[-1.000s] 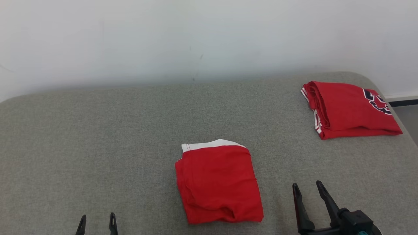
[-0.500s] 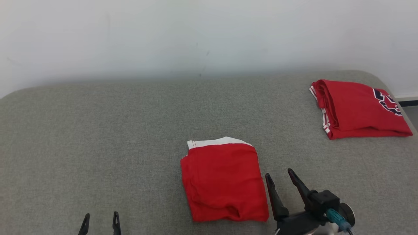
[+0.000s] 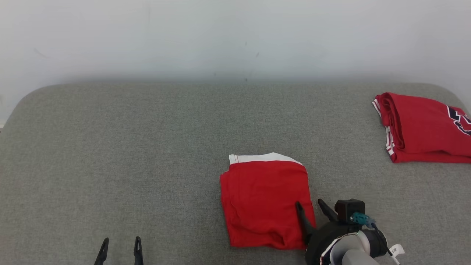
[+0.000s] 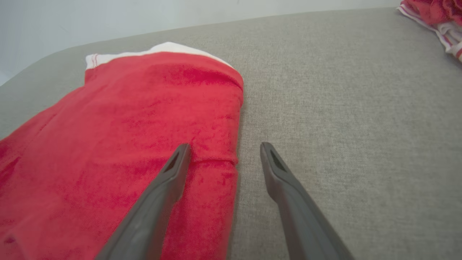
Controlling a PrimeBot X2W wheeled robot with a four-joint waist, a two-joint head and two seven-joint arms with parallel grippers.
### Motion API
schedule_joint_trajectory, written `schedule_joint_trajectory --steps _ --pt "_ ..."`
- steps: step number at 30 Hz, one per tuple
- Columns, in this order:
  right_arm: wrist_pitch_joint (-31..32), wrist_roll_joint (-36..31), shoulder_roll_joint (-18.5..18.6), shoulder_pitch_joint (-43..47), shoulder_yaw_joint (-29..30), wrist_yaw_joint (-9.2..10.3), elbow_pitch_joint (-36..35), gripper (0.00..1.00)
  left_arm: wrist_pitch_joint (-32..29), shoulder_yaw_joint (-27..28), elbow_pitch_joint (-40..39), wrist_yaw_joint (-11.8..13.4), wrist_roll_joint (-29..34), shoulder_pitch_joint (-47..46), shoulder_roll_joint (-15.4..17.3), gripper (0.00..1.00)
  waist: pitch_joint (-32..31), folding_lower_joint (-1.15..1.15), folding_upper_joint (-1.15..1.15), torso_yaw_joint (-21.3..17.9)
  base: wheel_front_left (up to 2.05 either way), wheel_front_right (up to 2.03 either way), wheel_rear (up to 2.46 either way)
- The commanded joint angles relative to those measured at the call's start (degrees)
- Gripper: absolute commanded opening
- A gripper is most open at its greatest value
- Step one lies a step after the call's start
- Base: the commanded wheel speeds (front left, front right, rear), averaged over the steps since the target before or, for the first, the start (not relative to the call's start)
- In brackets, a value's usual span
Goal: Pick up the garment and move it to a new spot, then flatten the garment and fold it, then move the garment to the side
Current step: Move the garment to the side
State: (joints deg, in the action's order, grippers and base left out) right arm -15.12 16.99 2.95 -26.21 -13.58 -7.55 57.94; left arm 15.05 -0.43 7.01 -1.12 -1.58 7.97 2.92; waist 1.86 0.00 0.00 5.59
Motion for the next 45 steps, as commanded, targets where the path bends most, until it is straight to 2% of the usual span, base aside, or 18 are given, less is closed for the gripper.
schedule_joint_trajectory --steps 1,6,7,8,14,24,30,45 --pt "0.1 1.0 -0.1 -0.5 -0.7 0.17 1.3 1.0 0.2 0.0 0.2 -0.2 0.5 -0.2 -0.1 1.0 0.0 0.0 0.0 0.2 0.0 0.0 0.0" --pt "1.4 8.7 -0.2 -2.9 -6.0 0.17 5.7 1.0 0.2 -0.3 0.4 -0.2 0.6 -0.5 -0.1 1.0 0.2 0.0 0.0 0.6 0.0 0.0 0.0" --pt "1.7 9.8 -0.2 -3.2 -7.1 0.17 6.1 0.44 0.2 -0.3 0.4 -0.2 0.5 -0.7 -0.1 1.0 0.3 0.0 0.0 0.7 0.0 0.0 0.0" --pt "2.0 10.8 -0.1 -3.4 -8.3 0.17 6.6 0.0 0.2 -0.4 0.5 -0.1 0.5 -0.8 -0.1 1.0 0.4 0.0 0.0 0.7 0.0 0.0 0.0" --pt "1.4 14.2 0.0 -6.5 -11.3 0.17 9.4 0.0 0.2 -0.4 0.8 0.0 -0.1 -0.9 -0.1 1.0 0.7 0.0 0.0 1.0 0.0 0.0 0.0" --pt "0.3 12.6 5.3 -14.1 -17.1 0.17 9.6 0.0 0.2 -0.4 -0.1 -0.1 -1.1 -1.3 -0.1 1.0 2.7 0.0 0.0 -0.3 0.0 0.0 0.0" --pt "0.2 11.1 10.7 -23.3 -22.2 0.17 9.8 0.0 0.2 -2.0 -3.0 -0.9 -1.8 -4.0 -0.1 1.0 7.5 0.0 0.0 -3.5 0.0 0.0 0.0" --pt "0.3 6.4 19.0 -44.4 -29.5 0.17 11.9 0.0 0.2 -3.8 -10.5 -3.3 0.9 -14.5 0.4 1.0 23.6 0.0 0.0 -10.1 0.0 0.0 0.0"
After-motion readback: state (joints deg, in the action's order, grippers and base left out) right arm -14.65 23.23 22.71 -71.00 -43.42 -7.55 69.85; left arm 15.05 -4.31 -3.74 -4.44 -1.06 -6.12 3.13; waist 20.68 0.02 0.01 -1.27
